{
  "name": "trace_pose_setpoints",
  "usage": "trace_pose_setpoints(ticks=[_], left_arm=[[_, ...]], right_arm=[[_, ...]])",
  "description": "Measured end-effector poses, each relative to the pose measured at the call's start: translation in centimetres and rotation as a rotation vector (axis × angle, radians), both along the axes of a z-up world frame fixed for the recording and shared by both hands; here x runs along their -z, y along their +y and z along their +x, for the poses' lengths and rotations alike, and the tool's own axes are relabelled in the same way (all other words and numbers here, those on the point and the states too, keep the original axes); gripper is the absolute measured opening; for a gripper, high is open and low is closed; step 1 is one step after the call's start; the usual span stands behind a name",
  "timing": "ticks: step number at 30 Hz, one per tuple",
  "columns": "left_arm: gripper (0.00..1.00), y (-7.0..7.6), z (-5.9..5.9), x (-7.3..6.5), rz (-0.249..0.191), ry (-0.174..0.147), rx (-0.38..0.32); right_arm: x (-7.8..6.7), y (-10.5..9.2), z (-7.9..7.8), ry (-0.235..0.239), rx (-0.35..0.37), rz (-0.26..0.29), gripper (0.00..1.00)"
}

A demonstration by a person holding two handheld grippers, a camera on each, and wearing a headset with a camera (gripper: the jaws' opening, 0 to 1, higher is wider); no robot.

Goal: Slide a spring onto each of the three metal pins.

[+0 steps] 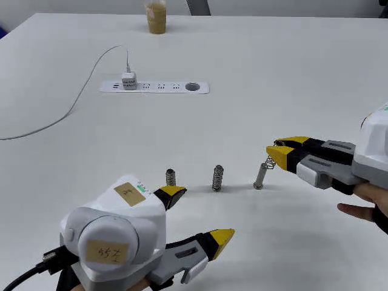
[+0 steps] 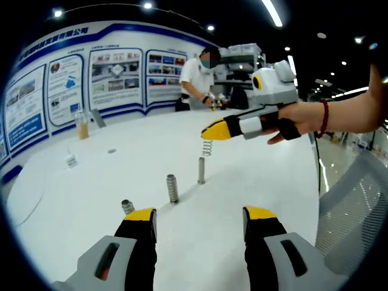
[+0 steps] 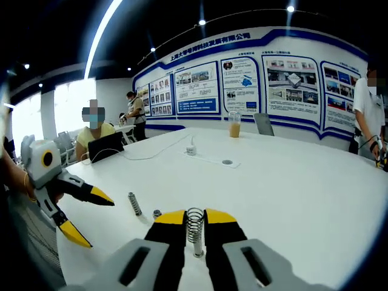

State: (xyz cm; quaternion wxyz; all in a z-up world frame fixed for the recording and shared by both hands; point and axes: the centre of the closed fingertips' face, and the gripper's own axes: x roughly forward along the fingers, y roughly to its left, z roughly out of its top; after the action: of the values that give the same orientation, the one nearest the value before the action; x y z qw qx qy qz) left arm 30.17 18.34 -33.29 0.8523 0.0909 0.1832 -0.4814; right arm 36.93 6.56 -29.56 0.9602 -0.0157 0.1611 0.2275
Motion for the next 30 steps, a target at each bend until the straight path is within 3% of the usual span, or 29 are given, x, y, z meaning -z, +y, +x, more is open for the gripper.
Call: trace_pose_setpoints(ticks=[15,29,30], left_arm=[[0.76,2.5,1.3,-0.2,-0.008,0.006,-0.097],[0.85,3.5,1.9,0.3,-0.004,0.034,-0.141],[0.85,3.6,1.9,0.3,-0.004,0.036,-0.145]], right_arm=[[0.7,0.1,0.8,0.004,0.019,-0.009,0.12],[0.6,0.4,0.6,0.001,0.000,-0.047,0.12],[0.8,0.2,0.6,0.012,0.007,-0.073,0.12]])
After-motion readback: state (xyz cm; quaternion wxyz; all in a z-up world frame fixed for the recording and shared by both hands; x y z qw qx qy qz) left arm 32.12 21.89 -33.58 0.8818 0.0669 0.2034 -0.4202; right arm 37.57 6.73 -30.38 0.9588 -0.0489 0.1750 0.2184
